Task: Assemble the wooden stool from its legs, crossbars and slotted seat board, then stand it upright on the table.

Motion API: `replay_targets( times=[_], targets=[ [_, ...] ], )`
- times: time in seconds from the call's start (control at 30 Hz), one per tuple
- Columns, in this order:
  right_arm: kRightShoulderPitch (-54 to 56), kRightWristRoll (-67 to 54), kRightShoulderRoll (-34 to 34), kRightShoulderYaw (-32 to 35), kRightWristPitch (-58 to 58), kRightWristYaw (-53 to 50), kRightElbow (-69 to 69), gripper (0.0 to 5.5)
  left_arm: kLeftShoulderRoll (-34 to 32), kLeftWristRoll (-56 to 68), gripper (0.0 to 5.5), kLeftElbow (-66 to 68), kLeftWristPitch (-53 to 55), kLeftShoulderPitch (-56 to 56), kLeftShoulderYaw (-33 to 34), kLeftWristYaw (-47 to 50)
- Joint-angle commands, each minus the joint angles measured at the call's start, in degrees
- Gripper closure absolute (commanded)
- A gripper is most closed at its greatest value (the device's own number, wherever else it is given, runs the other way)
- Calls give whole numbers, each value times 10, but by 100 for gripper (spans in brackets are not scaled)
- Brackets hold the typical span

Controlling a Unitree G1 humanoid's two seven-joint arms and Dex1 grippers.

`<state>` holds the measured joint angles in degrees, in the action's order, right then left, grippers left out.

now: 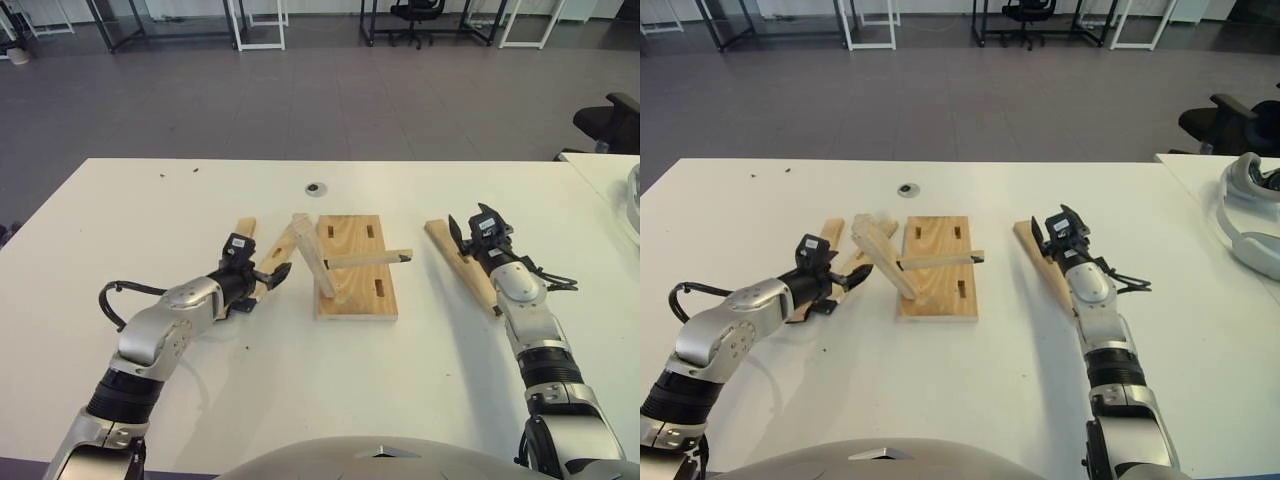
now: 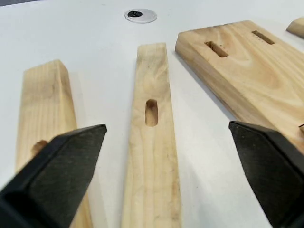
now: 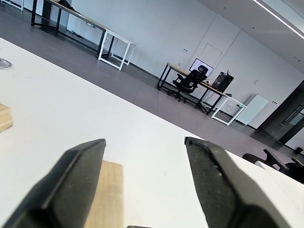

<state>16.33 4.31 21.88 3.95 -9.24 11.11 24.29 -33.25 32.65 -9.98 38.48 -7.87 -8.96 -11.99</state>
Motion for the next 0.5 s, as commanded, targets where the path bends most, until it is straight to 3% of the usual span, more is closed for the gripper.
replay_targets(
  times=[0.03, 0.3, 0.5],
  targets=[
    [8, 0, -9, -8, -2, 4, 12, 240, 11, -56, 123, 45, 9, -10, -30, -26],
    [7, -19, -24, -9, 7, 15, 8, 240, 34, -111, 244, 65, 17, -7, -27, -50],
    [44, -218, -49, 52, 174, 133, -60, 240, 74, -123, 342, 79, 0, -13, 9, -48]
  ],
)
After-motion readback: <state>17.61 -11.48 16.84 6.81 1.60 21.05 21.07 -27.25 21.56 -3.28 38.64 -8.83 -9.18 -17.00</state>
